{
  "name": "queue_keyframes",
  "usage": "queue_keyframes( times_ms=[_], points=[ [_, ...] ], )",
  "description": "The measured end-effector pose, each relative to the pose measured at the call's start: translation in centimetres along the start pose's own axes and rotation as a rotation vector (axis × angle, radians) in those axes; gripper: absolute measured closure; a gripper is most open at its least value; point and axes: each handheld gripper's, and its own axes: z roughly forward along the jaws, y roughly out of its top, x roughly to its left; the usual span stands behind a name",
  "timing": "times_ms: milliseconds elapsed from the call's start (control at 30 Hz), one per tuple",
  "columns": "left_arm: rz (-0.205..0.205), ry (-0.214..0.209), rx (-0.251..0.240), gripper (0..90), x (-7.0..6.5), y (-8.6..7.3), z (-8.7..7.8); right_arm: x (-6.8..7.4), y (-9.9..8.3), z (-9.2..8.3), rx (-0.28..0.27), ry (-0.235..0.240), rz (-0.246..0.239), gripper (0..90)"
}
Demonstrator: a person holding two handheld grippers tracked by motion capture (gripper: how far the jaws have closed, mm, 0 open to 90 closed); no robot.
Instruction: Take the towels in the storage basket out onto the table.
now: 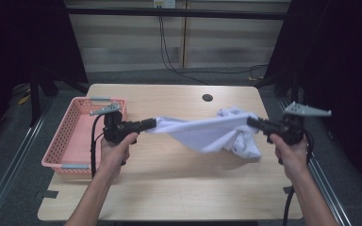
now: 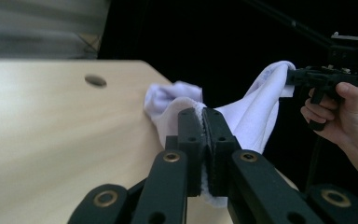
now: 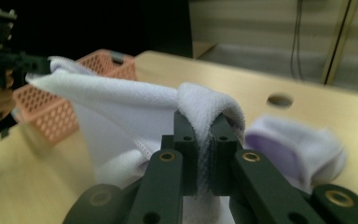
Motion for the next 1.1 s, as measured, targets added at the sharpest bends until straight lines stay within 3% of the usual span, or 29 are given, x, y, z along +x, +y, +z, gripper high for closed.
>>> queue_keyframes(
  times_ms=[33, 67, 433, 500, 533, 567, 600, 700, 767, 833, 900, 967, 1100],
  points=[
    [0.000, 0.000, 0.000, 87.2, 0.0, 0.0, 0.0, -0.2, 0.9, 0.1, -0.012, -0.002, -0.004, 85.0],
    [0.004, 0.011, -0.035, 87.2, 0.0, 1.7, 0.1, -0.4, 2.8, 0.4, -0.030, -0.013, -0.016, 84.9],
    [0.106, 0.076, -0.211, 87.3, -2.2, 11.1, -2.0, -1.2, 13.1, 2.2, -0.122, -0.079, -0.048, 85.2],
    [0.123, 0.083, -0.233, 87.3, -2.6, 12.7, -2.6, -1.0, 14.7, 2.6, -0.138, -0.084, -0.055, 85.2],
    [0.153, 0.103, -0.241, 87.3, -2.9, 14.4, -3.1, -0.8, 15.6, 2.7, -0.150, -0.085, -0.057, 85.3],
    [0.153, 0.103, -0.241, 87.4, -2.9, 14.4, -3.1, -0.8, 15.6, 2.7, -0.150, -0.085, -0.057, 85.3],
    [0.161, 0.113, -0.255, 87.4, -3.0, 15.2, -3.4, -0.5, 17.5, 2.9, -0.173, -0.088, -0.059, 85.2],
    [0.164, 0.111, -0.311, 87.4, -3.5, 17.1, -4.6, 0.4, 20.6, 2.9, -0.211, -0.090, -0.077, 85.4],
    [0.198, 0.115, -0.322, 87.3, -4.3, 17.9, -5.5, 1.2, 22.2, 2.5, -0.247, -0.079, -0.107, 85.4],
    [0.206, 0.102, -0.328, 87.3, -4.9, 17.8, -6.1, 1.8, 22.8, 1.8, -0.279, -0.052, -0.116, 85.4],
    [0.222, 0.109, -0.289, 87.3, -5.2, 16.7, -6.3, 2.3, 22.0, 1.2, -0.278, -0.038, -0.123, 85.4],
    [0.208, 0.106, -0.240, 87.3, -4.9, 14.8, -6.1, 2.4, 19.8, 0.9, -0.242, -0.029, -0.131, 85.5],
    [0.178, 0.114, -0.131, 87.2, -4.1, 9.1, -5.0, 2.3, 13.3, 0.0, -0.143, -0.015, -0.128, 85.6]
  ],
)
